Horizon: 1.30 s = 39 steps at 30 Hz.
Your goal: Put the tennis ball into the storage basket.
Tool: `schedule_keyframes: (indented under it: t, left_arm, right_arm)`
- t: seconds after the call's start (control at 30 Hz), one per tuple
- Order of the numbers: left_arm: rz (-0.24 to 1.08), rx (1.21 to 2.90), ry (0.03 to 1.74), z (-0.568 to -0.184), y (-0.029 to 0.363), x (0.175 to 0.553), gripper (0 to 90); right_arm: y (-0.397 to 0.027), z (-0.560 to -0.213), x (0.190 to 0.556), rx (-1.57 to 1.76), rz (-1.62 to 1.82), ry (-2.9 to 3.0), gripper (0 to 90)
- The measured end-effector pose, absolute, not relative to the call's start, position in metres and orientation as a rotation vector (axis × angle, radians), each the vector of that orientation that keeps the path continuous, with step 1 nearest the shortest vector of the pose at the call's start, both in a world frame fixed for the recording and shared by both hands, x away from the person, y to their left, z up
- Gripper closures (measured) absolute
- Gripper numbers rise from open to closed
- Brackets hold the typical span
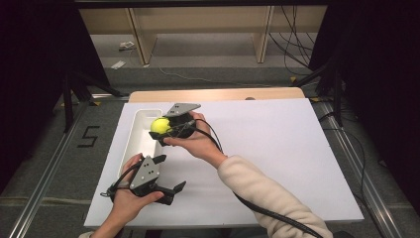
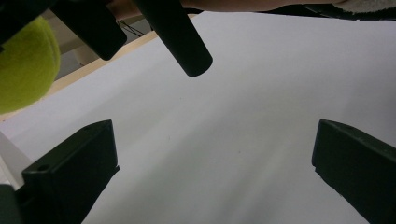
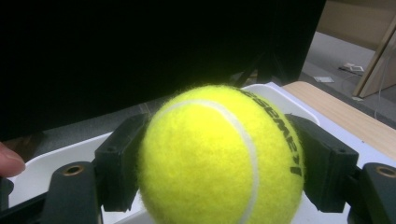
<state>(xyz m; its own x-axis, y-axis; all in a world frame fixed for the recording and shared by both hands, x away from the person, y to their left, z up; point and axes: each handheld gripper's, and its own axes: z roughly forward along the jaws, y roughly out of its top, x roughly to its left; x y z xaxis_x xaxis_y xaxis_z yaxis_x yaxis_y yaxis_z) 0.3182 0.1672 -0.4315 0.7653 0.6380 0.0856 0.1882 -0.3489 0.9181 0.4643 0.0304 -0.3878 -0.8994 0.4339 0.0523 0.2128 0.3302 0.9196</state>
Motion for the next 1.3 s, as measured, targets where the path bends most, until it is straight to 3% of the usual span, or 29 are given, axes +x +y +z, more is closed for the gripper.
schedule_keyframes:
  t: [1.3]
  left_arm:
    - [0.541, 1.909, 0.629, -0.431, 0.167, 0.318, 0.0]
  right_arm:
    - [0.045, -0.385, 0.471, 0.59, 1.592, 2.407, 26.7]
